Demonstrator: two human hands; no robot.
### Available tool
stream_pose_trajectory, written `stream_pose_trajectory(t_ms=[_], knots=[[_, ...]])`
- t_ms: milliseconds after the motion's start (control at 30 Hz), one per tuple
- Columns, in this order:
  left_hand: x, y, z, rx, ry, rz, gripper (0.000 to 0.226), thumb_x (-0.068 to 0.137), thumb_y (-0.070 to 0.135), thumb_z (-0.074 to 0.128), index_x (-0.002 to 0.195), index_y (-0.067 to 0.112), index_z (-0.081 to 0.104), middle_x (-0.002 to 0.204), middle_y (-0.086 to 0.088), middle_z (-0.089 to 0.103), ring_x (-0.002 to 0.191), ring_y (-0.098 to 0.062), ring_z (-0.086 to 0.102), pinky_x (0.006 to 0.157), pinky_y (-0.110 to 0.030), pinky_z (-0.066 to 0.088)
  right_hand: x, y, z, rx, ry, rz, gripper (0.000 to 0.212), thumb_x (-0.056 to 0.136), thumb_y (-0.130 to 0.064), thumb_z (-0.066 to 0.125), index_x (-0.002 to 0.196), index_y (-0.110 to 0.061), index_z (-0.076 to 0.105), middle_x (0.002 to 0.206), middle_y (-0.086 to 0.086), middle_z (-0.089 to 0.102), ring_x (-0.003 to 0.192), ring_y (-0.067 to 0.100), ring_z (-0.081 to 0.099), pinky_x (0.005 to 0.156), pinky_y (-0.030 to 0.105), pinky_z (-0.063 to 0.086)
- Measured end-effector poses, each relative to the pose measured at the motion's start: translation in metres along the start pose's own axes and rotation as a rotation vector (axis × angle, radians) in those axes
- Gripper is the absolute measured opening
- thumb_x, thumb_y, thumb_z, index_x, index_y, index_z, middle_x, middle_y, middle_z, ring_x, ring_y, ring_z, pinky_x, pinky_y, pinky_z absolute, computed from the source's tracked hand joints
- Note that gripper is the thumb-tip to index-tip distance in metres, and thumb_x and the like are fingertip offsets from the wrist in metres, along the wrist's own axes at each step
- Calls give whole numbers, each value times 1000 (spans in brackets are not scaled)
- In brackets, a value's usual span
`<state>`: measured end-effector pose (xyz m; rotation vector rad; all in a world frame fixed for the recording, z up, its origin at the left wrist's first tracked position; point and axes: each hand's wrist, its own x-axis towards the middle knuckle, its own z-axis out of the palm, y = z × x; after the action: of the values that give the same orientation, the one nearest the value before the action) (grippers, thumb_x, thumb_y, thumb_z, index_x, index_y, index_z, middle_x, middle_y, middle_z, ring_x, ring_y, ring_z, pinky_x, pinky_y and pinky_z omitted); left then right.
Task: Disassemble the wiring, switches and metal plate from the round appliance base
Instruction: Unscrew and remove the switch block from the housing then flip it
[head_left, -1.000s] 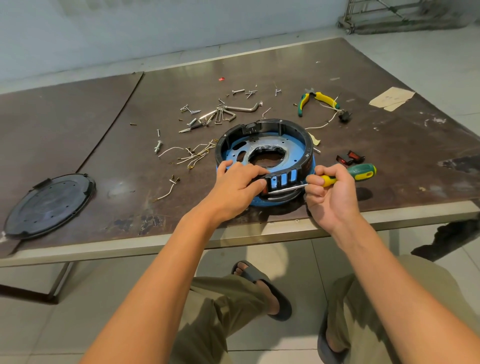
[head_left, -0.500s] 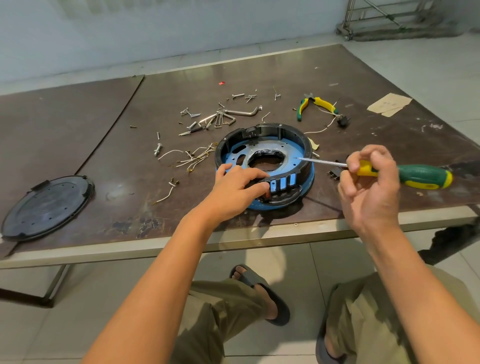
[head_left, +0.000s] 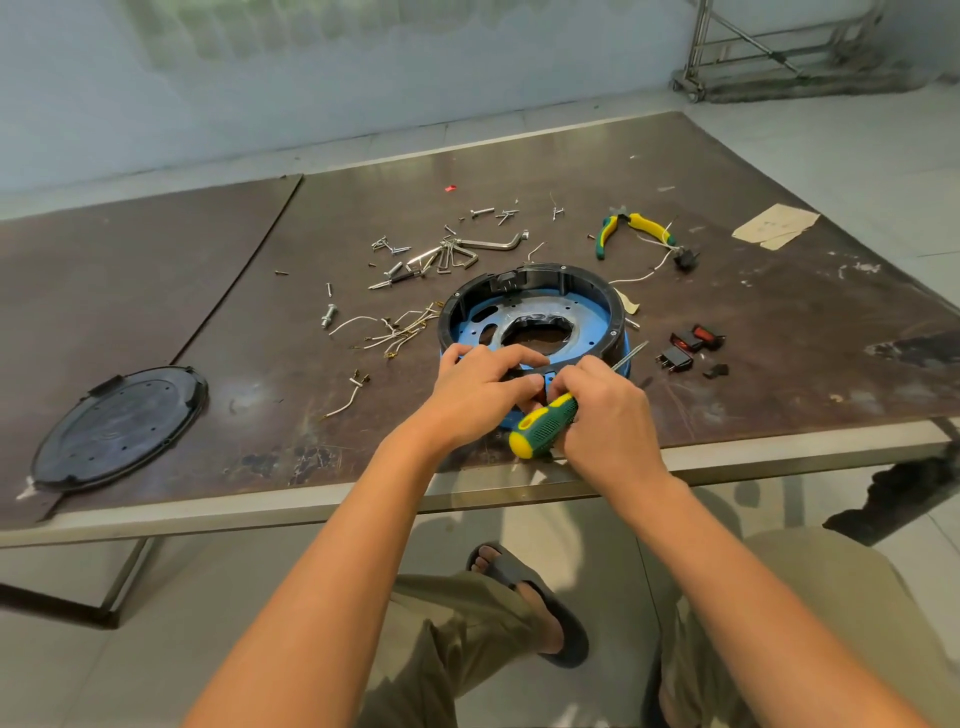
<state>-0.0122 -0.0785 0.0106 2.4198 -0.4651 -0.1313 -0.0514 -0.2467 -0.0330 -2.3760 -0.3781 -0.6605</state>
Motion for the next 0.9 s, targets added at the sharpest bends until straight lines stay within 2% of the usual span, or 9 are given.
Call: stream_pose_trajectory(t_ms=[100,167,233,333,467,667,800,900], knots=[[-1,4,0,46,13,24,27,101,43,40,118,40,61,85,14,72,107,-6,52,104,-33,17,-2,-1,1,5,7,-7,11,84,-14,71,91,-6,68,87,12,63,73,32,63,60,37,48],[-2,6,1,88,10,51,47,97,54,21,113,39,62,95,15,68,101,-4,50,100,-30,16,-4,0,3,13,15,-37,16,89,-21,74,88,-7,68,85,10,61,70,28,61,59,34,45],[-2,7,3,109,10,50,57,91,56,7,110,42,59,103,17,63,99,-2,47,95,-26,14,-4,2,5,2,41,-58,20,88,-25,78,85,-9,66,82,8,61,67,25,59,56,32,44],[2,4,5,100,50,19,52,97,47,12,111,41,62,104,15,64,101,-4,49,92,-28,15,-7,5,7,9,78,-101,23,87,-26,78,80,-11,61,77,4,58,62,21,54,51,35,46],[6,0,9,143,73,27,46,99,44,17,111,43,61,97,18,62,97,-4,50,94,-30,18,-13,12,-1,77,105,-104,23,90,-33,71,80,-17,59,77,-6,54,63,8,46,54,22,38],[5,-3,10,140,67,24,38,98,33,29,118,39,60,103,21,62,101,2,49,102,-30,18,-4,59,-32,60,198,137,15,92,-30,75,93,-16,72,86,0,68,74,22,64,63,36,53],[5,-2,4,74,-7,3,38,84,28,32,108,40,59,97,23,59,98,12,43,102,-30,19,2,87,-39,1,190,306,14,92,-28,75,101,-17,75,96,7,74,86,34,67,73,41,53],[5,-5,0,116,-59,10,34,86,24,40,112,41,54,104,20,58,104,3,43,107,-32,17,7,94,-39,-72,179,416,26,95,-26,71,120,-16,72,115,10,74,104,35,67,84,40,51]])
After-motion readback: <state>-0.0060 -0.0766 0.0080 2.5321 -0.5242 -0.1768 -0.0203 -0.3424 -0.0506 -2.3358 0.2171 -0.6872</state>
